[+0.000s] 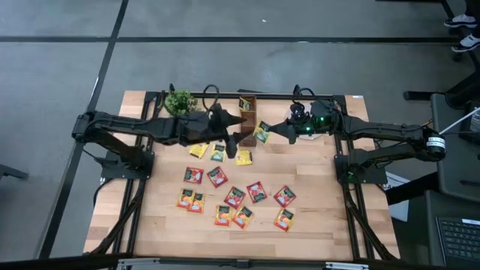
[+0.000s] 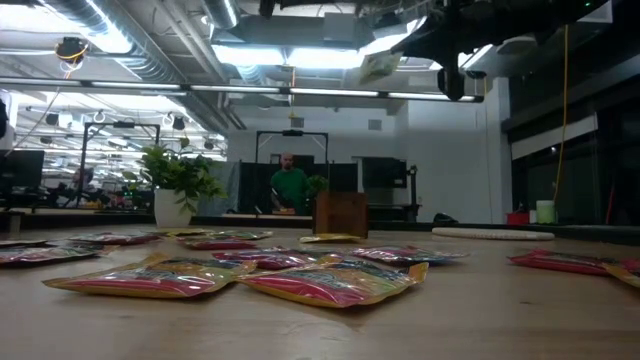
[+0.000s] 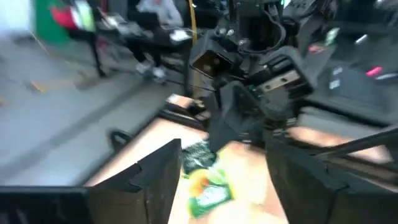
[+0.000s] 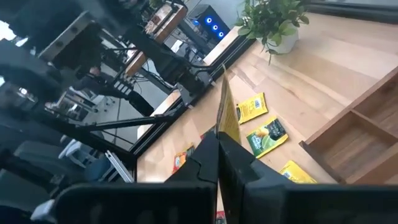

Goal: Pick & Place Tea
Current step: Put the yellow tea bag into the left section of the wooden organizer

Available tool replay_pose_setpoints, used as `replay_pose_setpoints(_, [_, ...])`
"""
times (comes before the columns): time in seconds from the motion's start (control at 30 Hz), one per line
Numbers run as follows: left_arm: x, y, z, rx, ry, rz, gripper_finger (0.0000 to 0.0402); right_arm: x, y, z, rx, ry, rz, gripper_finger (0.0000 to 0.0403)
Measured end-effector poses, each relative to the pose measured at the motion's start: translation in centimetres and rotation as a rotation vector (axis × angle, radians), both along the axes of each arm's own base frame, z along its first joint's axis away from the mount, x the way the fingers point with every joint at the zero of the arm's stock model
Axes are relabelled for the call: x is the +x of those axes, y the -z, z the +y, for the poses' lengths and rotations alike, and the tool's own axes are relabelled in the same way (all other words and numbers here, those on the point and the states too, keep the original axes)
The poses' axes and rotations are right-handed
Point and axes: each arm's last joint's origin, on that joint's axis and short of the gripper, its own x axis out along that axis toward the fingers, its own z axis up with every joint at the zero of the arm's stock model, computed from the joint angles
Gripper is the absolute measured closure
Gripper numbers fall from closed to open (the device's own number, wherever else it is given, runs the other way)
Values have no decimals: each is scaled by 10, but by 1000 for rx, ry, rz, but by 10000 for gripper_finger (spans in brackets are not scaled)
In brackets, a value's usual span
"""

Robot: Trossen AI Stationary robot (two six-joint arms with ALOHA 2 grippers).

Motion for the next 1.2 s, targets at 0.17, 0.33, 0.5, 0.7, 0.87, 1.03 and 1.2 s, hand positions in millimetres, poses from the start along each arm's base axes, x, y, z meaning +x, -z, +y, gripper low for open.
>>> replay_pose_setpoints(0.17, [2, 5, 21, -178, 100, -7, 144, 1, 0, 5, -48, -75, -6, 401])
replay_pose_setpoints(0.33, [1, 7, 31, -223, 126, 7, 145, 3, -1, 13, -77, -126, -11, 402])
replay_pose_setpoints(0.5, [0, 8, 36, -246, 144, 13, 150, 5, -3, 22, -114, -169, -32, 402])
replay_pose_setpoints(0.7, [3, 13, 34, -314, 314, 43, 151, 7, -10, 27, -173, -197, -113, 401])
replay_pose_setpoints(0.87, [2, 12, 33, -322, 347, 44, 151, 7, -11, 29, -191, -206, -124, 400])
replay_pose_setpoints(1.03, [2, 12, 34, -319, 336, 43, 152, 8, -12, 29, -187, -205, -137, 399])
replay_pose_setpoints(1.2, [2, 12, 37, -319, 325, 41, 160, 8, -16, 31, -198, -210, -172, 399])
